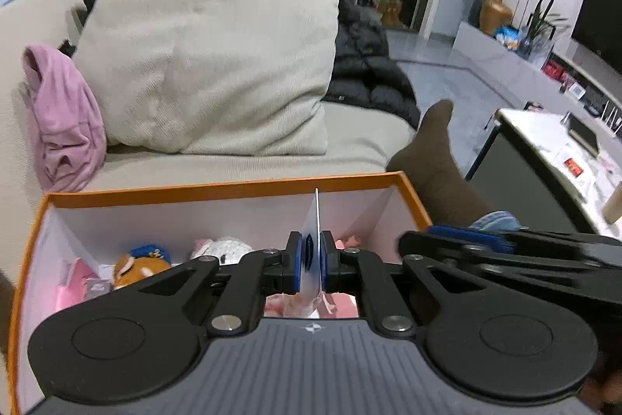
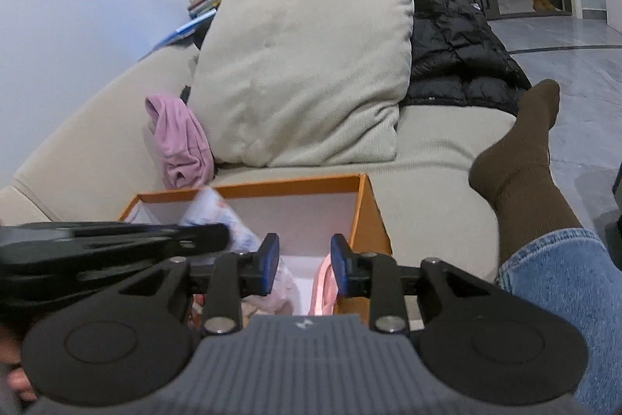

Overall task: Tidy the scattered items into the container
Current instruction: 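Carry the white tube and pink toy up over the orange box with both grippers, then lower the tube and pink toy into the box and open both grippers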

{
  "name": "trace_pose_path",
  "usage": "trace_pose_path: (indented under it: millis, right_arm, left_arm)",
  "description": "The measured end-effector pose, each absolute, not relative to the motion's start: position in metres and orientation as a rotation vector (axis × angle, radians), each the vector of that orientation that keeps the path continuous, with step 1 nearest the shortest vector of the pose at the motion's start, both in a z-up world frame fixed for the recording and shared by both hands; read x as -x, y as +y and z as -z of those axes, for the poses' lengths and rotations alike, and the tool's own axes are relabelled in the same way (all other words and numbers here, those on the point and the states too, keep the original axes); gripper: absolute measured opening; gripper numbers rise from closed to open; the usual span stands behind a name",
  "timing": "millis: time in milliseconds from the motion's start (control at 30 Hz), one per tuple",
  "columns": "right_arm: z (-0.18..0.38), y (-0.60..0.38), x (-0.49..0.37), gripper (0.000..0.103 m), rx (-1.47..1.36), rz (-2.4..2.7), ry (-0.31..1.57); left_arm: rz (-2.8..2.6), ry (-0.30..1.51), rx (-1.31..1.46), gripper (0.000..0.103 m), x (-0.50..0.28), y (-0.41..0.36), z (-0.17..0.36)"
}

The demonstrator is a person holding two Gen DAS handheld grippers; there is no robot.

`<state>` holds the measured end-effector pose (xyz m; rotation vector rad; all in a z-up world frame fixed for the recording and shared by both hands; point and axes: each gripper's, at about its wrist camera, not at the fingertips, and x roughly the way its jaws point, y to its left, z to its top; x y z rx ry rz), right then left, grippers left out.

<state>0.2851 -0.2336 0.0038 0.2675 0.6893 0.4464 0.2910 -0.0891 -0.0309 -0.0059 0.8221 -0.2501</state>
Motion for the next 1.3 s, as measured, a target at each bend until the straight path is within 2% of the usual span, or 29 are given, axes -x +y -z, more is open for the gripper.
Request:
trace_pose_path:
  millis: [267,533,567,600,767,833,933,1000,1067,1167,1300]
  right_arm:
    - [-0.001,-0.235,-0.281,0.033,-0.244,-0.474,0.666]
    - [-0.002,-0.237,-0.275,0.039,-0.254,-0.463,0.637]
    - [-0.004,-0.237,-0.273,0.042,-0.246,-0.453,0.627]
    - [-0.006,-0.236,-0.269,0.048,-0.233,-0.437,0.612]
    - [-0.017,-0.236,-0.245,0.052,-0.227,-0.426,0.539]
    - [-0.022,-0.233,-0.232,0.056,-0.218,-0.441,0.5]
    - [-0.027,-0.227,-0.211,0.063,-0.189,-0.473,0.451]
    - [-0.03,-0.221,-0.198,0.069,-0.166,-0.486,0.427]
    - [-0.031,-0.216,-0.189,0.071,-0.147,-0.494,0.413]
    - [-0.029,-0.209,-0.178,0.073,-0.126,-0.497,0.418]
    - [-0.022,-0.203,-0.171,0.074,-0.117,-0.486,0.451]
  left_arm:
    - [0.237,0.849,-0.01,0.01,-0.314,-0.092,0.052]
    - [0.224,0.784,-0.007,0.015,-0.295,-0.083,0.023]
    - [0.217,0.768,-0.006,0.017,-0.287,-0.08,0.016]
    - [0.213,0.752,-0.005,0.02,-0.28,-0.078,0.01]
    - [0.166,0.664,-0.009,0.039,-0.238,-0.064,-0.015]
    - [0.142,0.641,0.001,0.05,-0.22,-0.058,-0.02]
    - [0.116,0.628,0.026,0.054,-0.199,-0.05,-0.025]
    - [0.096,0.629,0.031,0.062,-0.188,-0.046,-0.025]
    - [0.069,0.629,0.036,0.066,-0.175,-0.042,-0.023]
    - [0.029,0.624,0.059,0.08,-0.161,-0.035,-0.017]
    - [-0.04,0.606,0.062,0.085,-0.15,-0.029,-0.003]
